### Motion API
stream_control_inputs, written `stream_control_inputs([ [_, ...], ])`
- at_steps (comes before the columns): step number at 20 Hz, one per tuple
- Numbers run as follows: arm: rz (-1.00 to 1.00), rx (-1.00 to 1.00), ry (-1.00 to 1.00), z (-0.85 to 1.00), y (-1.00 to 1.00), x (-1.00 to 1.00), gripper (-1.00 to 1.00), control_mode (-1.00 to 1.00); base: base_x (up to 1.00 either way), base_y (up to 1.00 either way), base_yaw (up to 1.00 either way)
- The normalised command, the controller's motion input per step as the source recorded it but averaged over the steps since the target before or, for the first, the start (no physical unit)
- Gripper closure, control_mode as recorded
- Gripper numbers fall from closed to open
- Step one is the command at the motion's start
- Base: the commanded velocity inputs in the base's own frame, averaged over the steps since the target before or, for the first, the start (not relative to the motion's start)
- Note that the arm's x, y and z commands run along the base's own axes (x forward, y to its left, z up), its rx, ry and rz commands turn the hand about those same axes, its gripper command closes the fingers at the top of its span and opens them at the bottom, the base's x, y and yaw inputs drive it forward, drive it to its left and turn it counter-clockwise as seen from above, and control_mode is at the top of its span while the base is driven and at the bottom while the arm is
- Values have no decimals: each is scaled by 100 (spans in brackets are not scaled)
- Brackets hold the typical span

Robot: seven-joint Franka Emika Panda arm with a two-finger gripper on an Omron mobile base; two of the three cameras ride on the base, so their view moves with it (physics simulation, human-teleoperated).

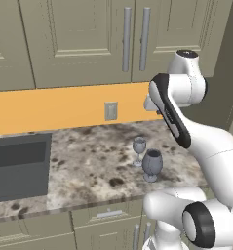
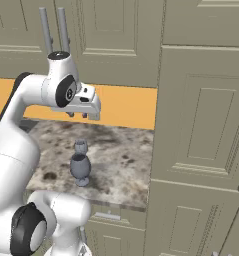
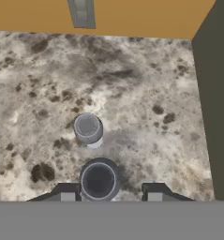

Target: Retrieve the wine glasses from the counter and place one next to each plate.

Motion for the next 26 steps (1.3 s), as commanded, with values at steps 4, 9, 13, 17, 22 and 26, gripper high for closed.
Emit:
stream_control_inputs([
  [4, 0, 8, 0, -4, 2, -43, -100, -100, 0, 0, 0],
  [9, -8, 12, 0, 0, 3, -62, -100, -100, 0, 0, 0],
  [13, -24, 5, 0, 0, 1, -17, -100, -100, 0, 0, 0],
  [17, -37, 12, 7, -3, 1, -11, -100, -100, 0, 0, 0],
  [22, -27, 20, 26, -9, 0, -5, -100, -100, 0, 0, 0],
  [26, -30, 24, 23, -22, 0, -13, -100, -100, 0, 0, 0],
])
